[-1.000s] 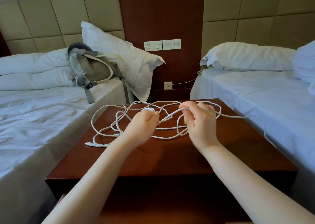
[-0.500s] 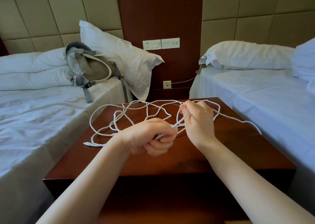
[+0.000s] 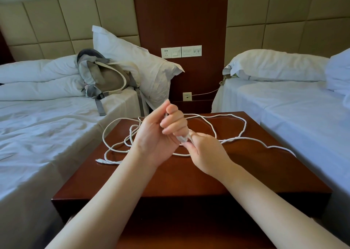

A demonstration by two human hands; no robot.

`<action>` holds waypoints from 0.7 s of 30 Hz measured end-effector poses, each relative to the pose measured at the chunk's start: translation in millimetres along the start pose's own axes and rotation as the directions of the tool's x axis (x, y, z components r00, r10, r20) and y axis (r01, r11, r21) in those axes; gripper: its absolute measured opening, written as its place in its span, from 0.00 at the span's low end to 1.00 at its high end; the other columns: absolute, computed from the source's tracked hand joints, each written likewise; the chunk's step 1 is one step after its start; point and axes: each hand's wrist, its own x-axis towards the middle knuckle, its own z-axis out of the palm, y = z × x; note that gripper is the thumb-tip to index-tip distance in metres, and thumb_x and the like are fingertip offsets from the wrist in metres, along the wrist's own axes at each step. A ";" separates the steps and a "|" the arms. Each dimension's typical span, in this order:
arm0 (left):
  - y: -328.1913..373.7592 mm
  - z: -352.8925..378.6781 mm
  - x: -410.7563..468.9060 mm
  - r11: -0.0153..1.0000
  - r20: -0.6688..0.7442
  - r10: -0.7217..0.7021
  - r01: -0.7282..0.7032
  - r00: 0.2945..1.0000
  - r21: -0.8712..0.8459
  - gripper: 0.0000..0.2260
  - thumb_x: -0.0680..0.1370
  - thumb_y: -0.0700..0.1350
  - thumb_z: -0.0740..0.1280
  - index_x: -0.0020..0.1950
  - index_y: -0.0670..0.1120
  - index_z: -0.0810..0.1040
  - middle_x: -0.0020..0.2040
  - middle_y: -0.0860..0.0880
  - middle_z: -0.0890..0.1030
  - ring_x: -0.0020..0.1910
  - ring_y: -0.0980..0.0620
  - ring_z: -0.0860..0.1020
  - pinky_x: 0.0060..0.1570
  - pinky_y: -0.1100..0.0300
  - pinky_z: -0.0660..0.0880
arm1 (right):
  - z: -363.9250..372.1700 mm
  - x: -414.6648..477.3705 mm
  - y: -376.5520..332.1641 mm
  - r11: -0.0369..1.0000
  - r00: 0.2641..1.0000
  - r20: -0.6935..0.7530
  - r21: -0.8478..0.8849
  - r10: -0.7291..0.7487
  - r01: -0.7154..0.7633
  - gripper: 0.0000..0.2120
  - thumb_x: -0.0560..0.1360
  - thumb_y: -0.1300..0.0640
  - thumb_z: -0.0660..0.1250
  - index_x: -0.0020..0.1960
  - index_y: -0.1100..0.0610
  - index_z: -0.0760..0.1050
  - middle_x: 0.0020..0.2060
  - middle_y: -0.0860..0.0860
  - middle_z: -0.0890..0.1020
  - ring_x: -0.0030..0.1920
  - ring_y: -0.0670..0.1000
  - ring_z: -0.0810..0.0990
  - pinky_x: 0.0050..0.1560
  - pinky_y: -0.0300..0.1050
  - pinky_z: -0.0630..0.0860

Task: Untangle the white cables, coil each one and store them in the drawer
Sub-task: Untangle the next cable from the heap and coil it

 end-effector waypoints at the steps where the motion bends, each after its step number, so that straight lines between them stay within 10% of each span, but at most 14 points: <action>1: 0.0 0.0 0.4 0.998 -0.080 0.052 -0.054 0.995 -0.020 0.15 0.80 0.45 0.57 0.36 0.41 0.74 0.25 0.51 0.68 0.23 0.55 0.66 0.30 0.62 0.70 | 1.1 -0.1 -0.7 0.999 0.996 0.079 0.035 0.032 -0.035 0.05 0.77 0.59 0.65 0.49 0.59 0.78 0.37 0.52 0.81 0.38 0.50 0.80 0.41 0.44 0.79; 7: 12.8 2.0 2.8 0.897 -0.377 0.442 -0.398 0.814 0.192 0.12 0.78 0.42 0.54 0.35 0.45 0.68 0.26 0.53 0.66 0.24 0.57 0.66 0.29 0.65 0.70 | -4.8 -0.2 -8.7 0.984 0.959 0.277 0.152 0.050 -0.095 0.06 0.77 0.60 0.61 0.47 0.55 0.77 0.42 0.46 0.79 0.48 0.45 0.76 0.54 0.42 0.73; 12: 45.5 -12.7 -4.0 0.779 -0.499 0.604 -0.594 0.622 0.202 0.13 0.81 0.39 0.52 0.36 0.43 0.66 0.27 0.50 0.69 0.24 0.56 0.68 0.30 0.66 0.70 | -5.9 -5.0 -17.9 0.988 0.980 0.187 0.148 -0.068 0.040 0.10 0.79 0.52 0.58 0.49 0.53 0.77 0.32 0.44 0.76 0.31 0.45 0.74 0.33 0.38 0.69; 17: 26.3 -22.7 -1.3 0.686 -0.478 0.718 -0.400 0.505 0.608 0.12 0.81 0.36 0.54 0.39 0.43 0.69 0.29 0.51 0.73 0.28 0.57 0.73 0.35 0.63 0.72 | 1.8 -4.8 -14.2 0.986 0.977 -0.128 -0.034 -0.168 0.165 0.16 0.78 0.45 0.59 0.41 0.53 0.80 0.28 0.46 0.79 0.28 0.47 0.78 0.25 0.40 0.70; 21: 11.6 -24.2 0.3 0.329 -0.252 0.808 -0.053 0.532 0.943 0.18 0.79 0.43 0.55 0.32 0.54 0.76 0.31 0.52 0.77 0.37 0.49 0.73 0.43 0.53 0.71 | -0.3 -3.9 -6.7 0.980 0.938 -0.290 -0.111 -0.190 0.164 0.17 0.79 0.48 0.60 0.44 0.56 0.83 0.31 0.48 0.82 0.30 0.49 0.80 0.26 0.43 0.73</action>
